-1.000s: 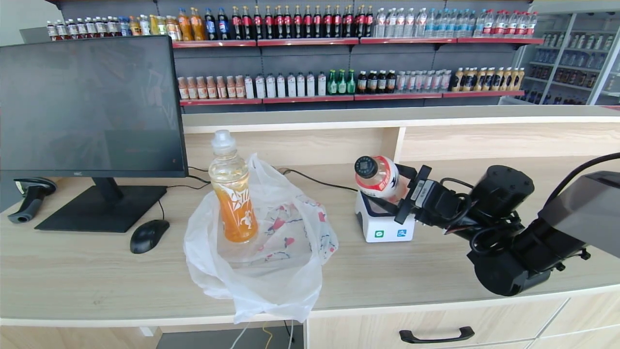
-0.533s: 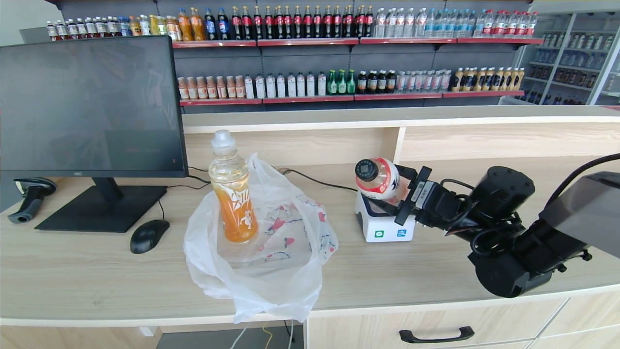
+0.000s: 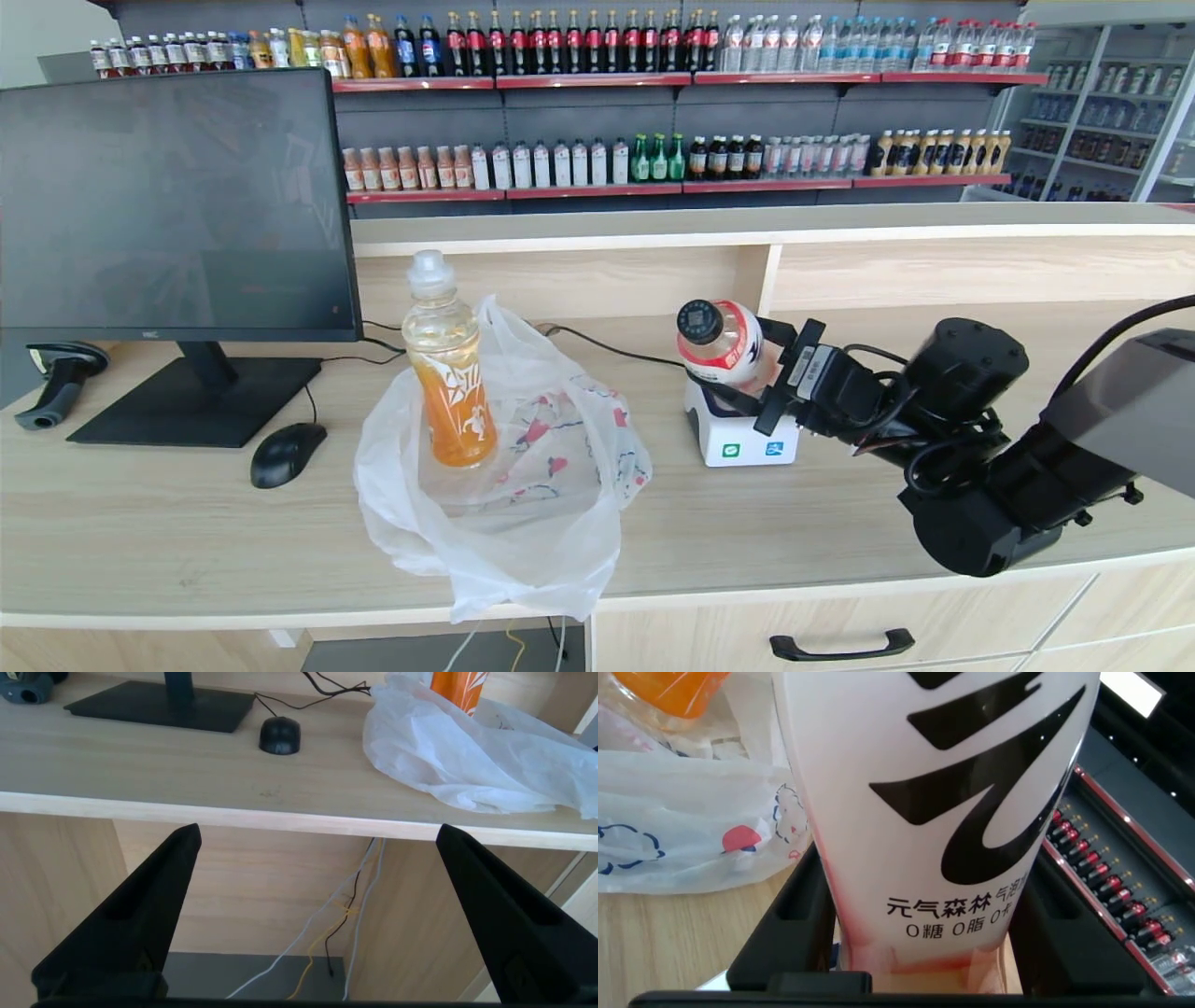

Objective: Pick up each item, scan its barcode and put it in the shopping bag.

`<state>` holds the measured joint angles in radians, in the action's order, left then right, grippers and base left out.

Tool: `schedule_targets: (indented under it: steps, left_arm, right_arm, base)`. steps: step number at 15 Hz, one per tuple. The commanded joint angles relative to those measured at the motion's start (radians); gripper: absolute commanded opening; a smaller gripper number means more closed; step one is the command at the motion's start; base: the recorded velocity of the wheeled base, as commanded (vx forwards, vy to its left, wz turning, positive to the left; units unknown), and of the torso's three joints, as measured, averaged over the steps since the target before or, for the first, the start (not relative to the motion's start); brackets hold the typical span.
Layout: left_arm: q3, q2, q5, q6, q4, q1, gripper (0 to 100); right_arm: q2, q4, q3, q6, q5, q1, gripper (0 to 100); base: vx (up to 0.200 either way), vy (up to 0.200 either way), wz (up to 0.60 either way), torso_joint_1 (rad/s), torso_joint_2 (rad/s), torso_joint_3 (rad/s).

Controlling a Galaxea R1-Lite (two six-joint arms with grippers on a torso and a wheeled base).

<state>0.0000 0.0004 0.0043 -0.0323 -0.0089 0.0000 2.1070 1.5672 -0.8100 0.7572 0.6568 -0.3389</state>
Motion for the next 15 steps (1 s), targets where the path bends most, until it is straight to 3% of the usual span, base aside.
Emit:
schedule_targets:
  steps: [1,5,10,15]
  left_arm:
    - [0.0,0.0,0.0,-0.001,0.0,0.0,100]
    - [0.0,0.0,0.0,-0.003,0.0,0.0,100]
    - [0.0,0.0,-0.001,0.0,0.0,-0.002,100]
    - [0.0,0.0,0.0,0.0,0.0,0.0,100]
  right_arm:
    - [-0.012,0.004,0.0,-0.013,-0.006,-0.04,0]
    - [-0.091,0.004,0.002,-0.072,-0.043,-0.066,0]
    - [-0.199,0.004,0.005,-0.231,-0.226,-0.15,0]
    - [-0.315,0.004,0.183,-0.486,-0.434,-0.181,0]
  base:
    - [0.0,0.0,0.0,0.0,0.0,0.0]
    - [0.0,0.0,0.0,0.0,0.0,0.0]
    - [0.0,0.0,0.0,0.0,0.0,0.0]
    - [0.0,0.0,0.0,0.0,0.0,0.0]
